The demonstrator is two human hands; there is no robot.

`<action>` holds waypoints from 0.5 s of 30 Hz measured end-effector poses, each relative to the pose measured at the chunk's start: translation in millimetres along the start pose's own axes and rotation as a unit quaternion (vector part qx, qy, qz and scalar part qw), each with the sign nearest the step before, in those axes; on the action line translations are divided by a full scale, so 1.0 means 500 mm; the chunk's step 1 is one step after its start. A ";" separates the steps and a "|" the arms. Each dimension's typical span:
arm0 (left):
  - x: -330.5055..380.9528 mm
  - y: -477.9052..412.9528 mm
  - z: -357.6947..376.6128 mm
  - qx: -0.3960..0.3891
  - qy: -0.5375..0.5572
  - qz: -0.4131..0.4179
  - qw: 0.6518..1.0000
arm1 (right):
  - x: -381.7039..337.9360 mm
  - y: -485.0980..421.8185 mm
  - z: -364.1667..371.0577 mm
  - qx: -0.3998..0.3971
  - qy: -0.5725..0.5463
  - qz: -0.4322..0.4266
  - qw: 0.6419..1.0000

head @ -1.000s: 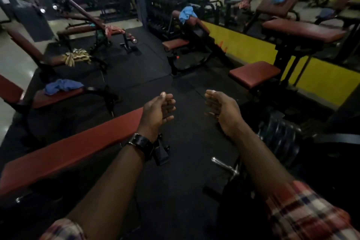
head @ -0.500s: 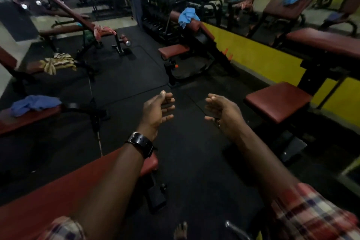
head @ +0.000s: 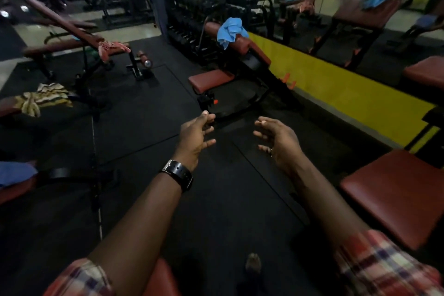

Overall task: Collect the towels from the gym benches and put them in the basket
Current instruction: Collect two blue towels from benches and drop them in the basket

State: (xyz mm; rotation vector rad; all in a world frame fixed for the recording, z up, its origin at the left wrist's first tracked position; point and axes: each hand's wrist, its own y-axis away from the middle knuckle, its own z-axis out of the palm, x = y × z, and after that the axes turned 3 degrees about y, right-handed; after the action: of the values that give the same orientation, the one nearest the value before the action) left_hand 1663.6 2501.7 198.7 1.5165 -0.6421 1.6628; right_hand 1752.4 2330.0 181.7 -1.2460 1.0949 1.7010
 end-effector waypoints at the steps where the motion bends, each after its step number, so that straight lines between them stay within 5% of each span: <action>1: 0.005 -0.074 0.013 0.002 0.003 0.000 1.000 | -0.012 -0.076 0.009 0.000 0.002 -0.001 1.000; 15: 0.085 -0.773 0.068 0.037 0.040 -0.026 0.998 | -0.162 -0.808 0.187 -0.027 -0.011 0.021 0.999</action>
State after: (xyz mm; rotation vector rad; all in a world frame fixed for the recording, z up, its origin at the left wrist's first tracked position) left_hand 1998.1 2703.3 193.5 1.4973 -0.4995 1.7145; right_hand 2110.2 2554.2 192.7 -1.2416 1.0758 1.7828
